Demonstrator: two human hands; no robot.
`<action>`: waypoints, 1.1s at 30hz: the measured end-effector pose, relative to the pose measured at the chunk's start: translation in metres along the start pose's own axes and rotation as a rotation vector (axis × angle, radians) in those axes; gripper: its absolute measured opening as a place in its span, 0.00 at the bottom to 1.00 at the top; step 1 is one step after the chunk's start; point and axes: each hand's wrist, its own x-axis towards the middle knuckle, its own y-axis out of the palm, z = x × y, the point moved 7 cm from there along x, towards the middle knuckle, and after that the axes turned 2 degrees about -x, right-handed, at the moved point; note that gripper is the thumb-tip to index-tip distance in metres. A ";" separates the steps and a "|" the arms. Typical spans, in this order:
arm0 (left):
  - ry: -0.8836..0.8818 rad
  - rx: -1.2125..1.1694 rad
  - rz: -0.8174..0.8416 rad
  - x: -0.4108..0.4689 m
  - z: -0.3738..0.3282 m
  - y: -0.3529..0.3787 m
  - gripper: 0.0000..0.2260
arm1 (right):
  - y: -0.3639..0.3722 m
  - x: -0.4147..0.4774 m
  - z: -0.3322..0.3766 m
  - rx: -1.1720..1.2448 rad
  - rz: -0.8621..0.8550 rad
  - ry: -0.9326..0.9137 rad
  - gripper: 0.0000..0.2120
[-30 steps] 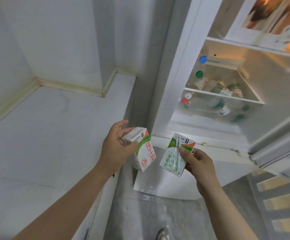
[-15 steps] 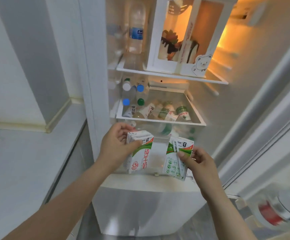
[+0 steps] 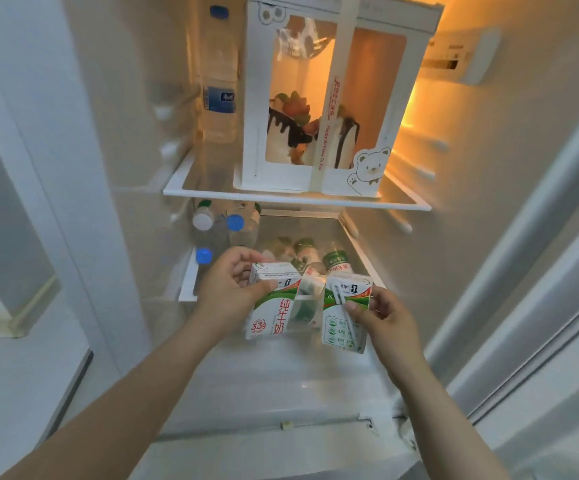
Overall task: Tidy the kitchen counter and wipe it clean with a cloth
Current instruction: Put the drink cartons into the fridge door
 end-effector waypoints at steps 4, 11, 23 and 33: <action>-0.011 -0.042 0.038 0.039 0.011 0.009 0.13 | 0.006 0.040 -0.004 -0.026 -0.038 -0.040 0.13; -0.093 -0.160 0.104 0.087 0.034 0.032 0.11 | 0.025 0.095 -0.017 -0.042 -0.014 -0.071 0.14; 0.000 0.151 0.176 0.101 0.083 0.047 0.33 | 0.031 0.112 -0.032 -0.143 0.105 -0.137 0.20; -0.050 0.462 -0.153 0.085 0.093 0.038 0.12 | 0.027 0.110 -0.056 -0.454 -0.068 -0.025 0.22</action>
